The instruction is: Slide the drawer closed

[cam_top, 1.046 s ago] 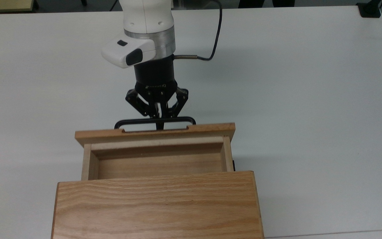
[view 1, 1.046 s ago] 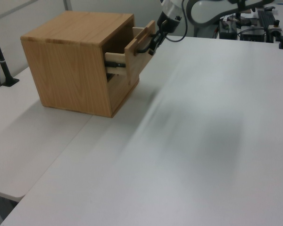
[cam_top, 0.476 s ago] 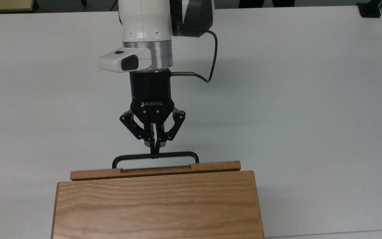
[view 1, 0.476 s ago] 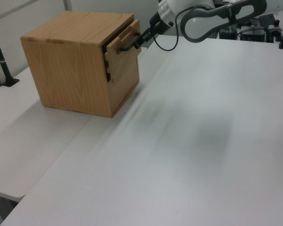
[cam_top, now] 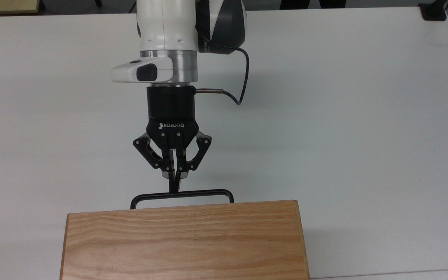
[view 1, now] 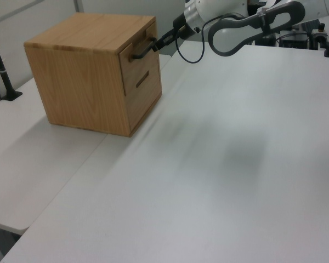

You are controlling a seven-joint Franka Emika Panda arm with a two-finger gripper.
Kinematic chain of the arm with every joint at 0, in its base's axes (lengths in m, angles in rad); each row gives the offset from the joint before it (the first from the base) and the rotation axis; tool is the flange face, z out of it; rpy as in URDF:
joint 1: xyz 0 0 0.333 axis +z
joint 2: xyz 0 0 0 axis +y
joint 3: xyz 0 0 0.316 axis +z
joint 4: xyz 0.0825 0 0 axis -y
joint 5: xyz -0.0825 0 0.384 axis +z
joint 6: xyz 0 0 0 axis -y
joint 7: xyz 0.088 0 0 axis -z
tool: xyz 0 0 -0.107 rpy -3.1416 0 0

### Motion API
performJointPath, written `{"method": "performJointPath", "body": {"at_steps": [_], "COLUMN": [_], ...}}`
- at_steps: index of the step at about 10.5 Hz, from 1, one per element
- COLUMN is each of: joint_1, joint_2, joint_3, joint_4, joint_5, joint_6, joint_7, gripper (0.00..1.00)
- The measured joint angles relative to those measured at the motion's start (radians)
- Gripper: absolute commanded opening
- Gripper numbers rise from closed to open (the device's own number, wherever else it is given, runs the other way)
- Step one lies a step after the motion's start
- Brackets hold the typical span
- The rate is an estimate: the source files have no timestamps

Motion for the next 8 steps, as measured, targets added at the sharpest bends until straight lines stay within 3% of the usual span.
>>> {"method": "performJointPath", "body": {"at_steps": [3,8], "joint_1": [0.000,0.006], "joint_2": [0.001,-0.076], "joint_3": [-0.003,0.001], "joint_4": [0.000,0.019], "joint_5": [-0.040,-0.066], "joint_6": [-0.055,-0.604], "joint_7": [-0.012,-0.056], "gripper": [0.00,0.00]}}
